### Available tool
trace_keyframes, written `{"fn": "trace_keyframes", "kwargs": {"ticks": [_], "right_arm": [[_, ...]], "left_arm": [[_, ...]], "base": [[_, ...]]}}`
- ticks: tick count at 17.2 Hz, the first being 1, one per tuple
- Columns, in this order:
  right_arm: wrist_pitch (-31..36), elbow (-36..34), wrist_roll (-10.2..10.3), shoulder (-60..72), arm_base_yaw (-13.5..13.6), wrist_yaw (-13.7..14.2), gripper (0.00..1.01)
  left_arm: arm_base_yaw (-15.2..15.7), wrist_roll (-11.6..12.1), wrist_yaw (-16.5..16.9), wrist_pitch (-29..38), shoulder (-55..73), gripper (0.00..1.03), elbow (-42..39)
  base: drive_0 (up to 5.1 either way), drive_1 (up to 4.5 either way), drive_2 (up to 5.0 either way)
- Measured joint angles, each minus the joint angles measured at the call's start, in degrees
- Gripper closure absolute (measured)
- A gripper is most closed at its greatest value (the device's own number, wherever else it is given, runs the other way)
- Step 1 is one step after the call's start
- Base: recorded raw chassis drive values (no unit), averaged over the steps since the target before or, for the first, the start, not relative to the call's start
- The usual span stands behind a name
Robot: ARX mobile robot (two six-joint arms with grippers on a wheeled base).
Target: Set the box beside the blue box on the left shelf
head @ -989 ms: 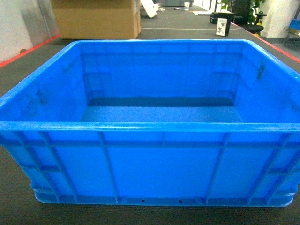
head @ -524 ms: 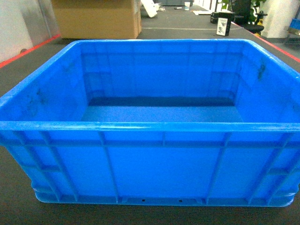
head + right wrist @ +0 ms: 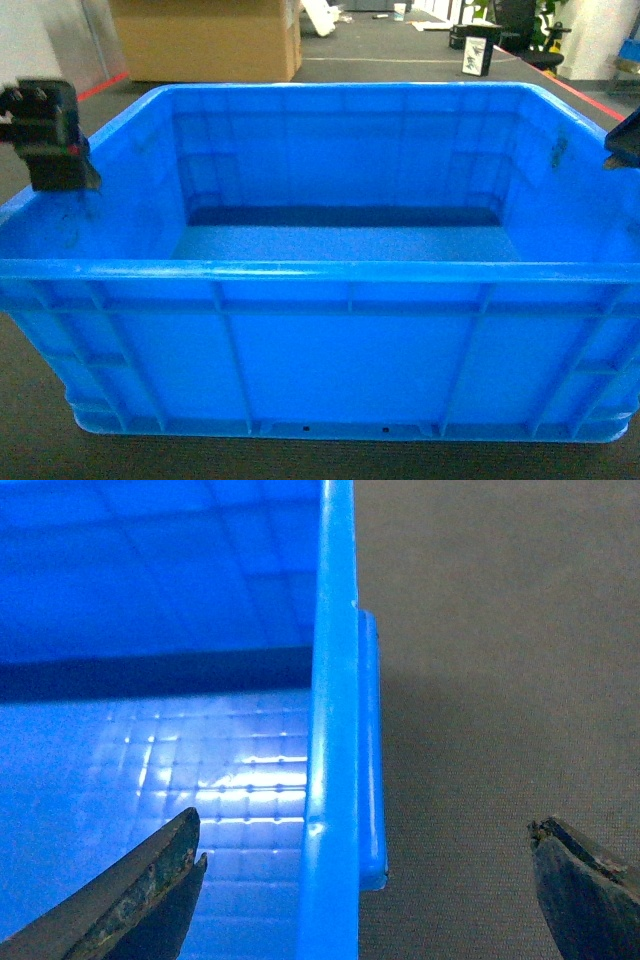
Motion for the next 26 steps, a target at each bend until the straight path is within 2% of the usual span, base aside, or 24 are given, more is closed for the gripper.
{"fn": "trace_keyframes", "kwargs": {"ticks": [2, 4, 8, 13, 14, 15, 16, 18, 20, 21, 23, 26], "right_arm": [[-0.5, 1.3, 0.0, 3.4, 0.7, 0.3, 0.03], [-1.6, 3.4, -0.2, 5.6, 1.1, 0.5, 0.03], [-3.3, 5.6, -0.7, 8.1, 1.1, 0.7, 0.03], [-3.4, 6.0, -2.7, 9.2, 1.7, 1.1, 0.03], [-3.6, 6.3, -2.9, 9.3, 1.7, 1.2, 0.08], [-3.8, 6.6, -3.1, 9.4, 1.7, 1.4, 0.19], [-4.1, 6.7, -3.2, 9.5, 1.8, 1.4, 0.29], [-4.8, 6.8, -3.5, 9.6, 1.9, 1.3, 0.51], [-4.9, 7.1, -3.5, 9.7, 2.0, 1.8, 0.73], [-4.5, 7.1, -3.6, 9.8, 1.7, 1.6, 0.79], [-1.7, 6.4, -3.7, 9.8, 1.7, 1.5, 0.8], [10.6, -0.2, -4.0, 7.2, 1.7, 2.5, 0.8]], "left_arm": [[-0.1, -1.3, 1.0, -2.9, 3.3, 0.05, 1.5], [-0.1, -1.8, 0.3, -3.8, 5.0, 0.05, 4.0], [-0.1, -1.9, -0.8, -6.1, 8.3, 0.05, 7.3], [0.0, -1.9, -1.1, -6.8, 9.3, 0.05, 8.9], [0.0, -1.9, -1.0, -6.6, 9.5, 0.05, 8.9], [0.0, -1.9, -1.1, -6.5, 9.8, 0.05, 8.9], [0.0, -1.7, -1.1, -6.6, 10.0, 0.11, 8.9], [0.0, -1.7, -1.1, -7.4, 10.1, 0.33, 8.9], [0.0, 0.1, 0.6, -7.5, 10.1, 0.53, 8.9], [0.0, 0.8, 1.9, -7.4, 10.0, 0.6, 8.9], [0.0, 1.4, 3.7, -5.8, 9.5, 0.71, 8.3], [-0.9, 1.5, 3.1, 5.2, 6.3, 0.72, 2.2]], "base": [[0.0, 0.0, 0.0], [0.0, 0.0, 0.0], [0.0, 0.0, 0.0], [0.0, 0.0, 0.0], [0.0, 0.0, 0.0], [0.0, 0.0, 0.0], [0.0, 0.0, 0.0], [0.0, 0.0, 0.0], [0.0, 0.0, 0.0], [0.0, 0.0, 0.0], [0.0, 0.0, 0.0], [0.0, 0.0, 0.0]]}}
